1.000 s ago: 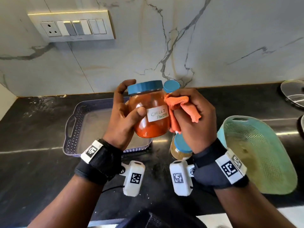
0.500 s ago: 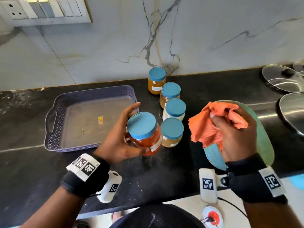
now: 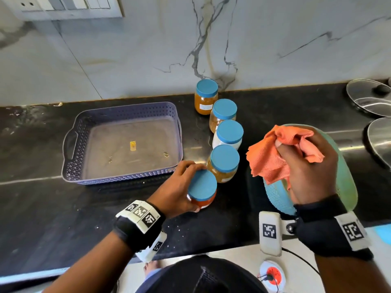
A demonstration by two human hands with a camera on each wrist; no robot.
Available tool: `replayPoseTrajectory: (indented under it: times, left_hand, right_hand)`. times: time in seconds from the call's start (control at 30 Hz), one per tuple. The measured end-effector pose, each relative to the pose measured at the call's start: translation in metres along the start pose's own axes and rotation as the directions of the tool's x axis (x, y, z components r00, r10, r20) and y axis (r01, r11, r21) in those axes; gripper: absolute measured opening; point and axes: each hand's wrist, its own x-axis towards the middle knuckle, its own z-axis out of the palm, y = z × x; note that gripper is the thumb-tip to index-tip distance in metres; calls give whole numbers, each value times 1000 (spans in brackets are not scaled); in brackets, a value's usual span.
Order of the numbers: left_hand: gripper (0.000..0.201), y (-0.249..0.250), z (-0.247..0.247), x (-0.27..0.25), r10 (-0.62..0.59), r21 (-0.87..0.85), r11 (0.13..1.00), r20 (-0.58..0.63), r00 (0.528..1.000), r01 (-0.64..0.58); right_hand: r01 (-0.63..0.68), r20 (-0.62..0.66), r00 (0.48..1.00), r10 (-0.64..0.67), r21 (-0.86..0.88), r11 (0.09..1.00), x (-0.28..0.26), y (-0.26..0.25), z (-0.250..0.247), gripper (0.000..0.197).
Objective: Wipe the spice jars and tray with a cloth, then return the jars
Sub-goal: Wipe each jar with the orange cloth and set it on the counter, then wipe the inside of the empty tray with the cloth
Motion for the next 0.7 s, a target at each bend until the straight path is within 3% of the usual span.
replayPoseTrajectory:
  times: [0.23, 0.3, 0.43, 0.53, 0.63, 0.7]
  left_hand:
    - [121, 10, -8, -10, -14, 26, 1000, 64, 998, 13]
    - [104, 12, -22, -17, -24, -17, 1000, 11, 1000, 24]
    - [33, 5, -53, -38, -69, -83, 995, -208, 976, 52]
    - [25, 0, -79, -52, -310, -283, 931, -276, 910, 231]
    - [4, -7, -107, -62, -402, -306, 901, -320, 858, 308]
    - [13, -14, -126, -68, -425, -295, 897, -364, 829, 330]
  right_hand:
    - [15, 46, 999, -16, 11, 1000, 0, 7, 17, 20]
    - [28, 63, 998, -29, 6, 1000, 1, 7, 24, 20]
    - [24, 96, 995, -27, 30, 999, 5, 11, 38, 16]
    - [-5, 114, 993, -6, 92, 996, 5, 9, 62, 17]
    - [-14, 136, 991, 0, 98, 995, 2, 1, 91, 21]
    - [-33, 105, 994, 20, 132, 991, 0, -9, 113, 26]
